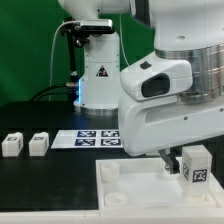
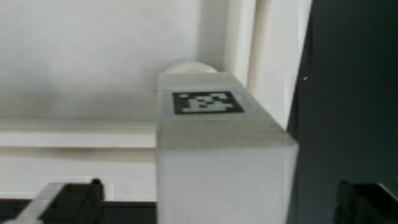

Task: Assemble one leg

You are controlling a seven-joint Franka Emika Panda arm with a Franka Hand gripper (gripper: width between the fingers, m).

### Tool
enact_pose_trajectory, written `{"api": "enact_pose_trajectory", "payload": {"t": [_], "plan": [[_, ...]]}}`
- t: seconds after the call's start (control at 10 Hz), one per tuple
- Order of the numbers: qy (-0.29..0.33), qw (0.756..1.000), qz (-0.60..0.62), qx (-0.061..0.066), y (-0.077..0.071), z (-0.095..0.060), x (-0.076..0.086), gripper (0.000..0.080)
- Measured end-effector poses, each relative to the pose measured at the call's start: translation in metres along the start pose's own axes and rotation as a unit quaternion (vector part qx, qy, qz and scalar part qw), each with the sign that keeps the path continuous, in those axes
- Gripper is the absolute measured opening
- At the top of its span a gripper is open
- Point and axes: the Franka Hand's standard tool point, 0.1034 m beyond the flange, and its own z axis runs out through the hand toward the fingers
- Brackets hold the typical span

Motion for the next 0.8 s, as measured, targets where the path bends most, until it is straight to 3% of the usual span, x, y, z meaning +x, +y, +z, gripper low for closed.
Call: {"api": "enact_pose_trajectory", "payload": {"t": [0.2, 0.3, 0.5, 0.8], "plan": [[0.0, 1.0, 0.018, 0.001, -0.001, 0.0, 0.0, 0.0397], [0.0, 0.995, 0.097, 0.001, 0.0, 0.0, 0.0, 0.0298], [0.004, 0.981, 0.194, 0.0, 0.005, 0.001, 0.001, 0.0298], [0.031, 0.925, 0.379, 0.019, 0.012, 0.0, -0.003, 0.0298]]}}
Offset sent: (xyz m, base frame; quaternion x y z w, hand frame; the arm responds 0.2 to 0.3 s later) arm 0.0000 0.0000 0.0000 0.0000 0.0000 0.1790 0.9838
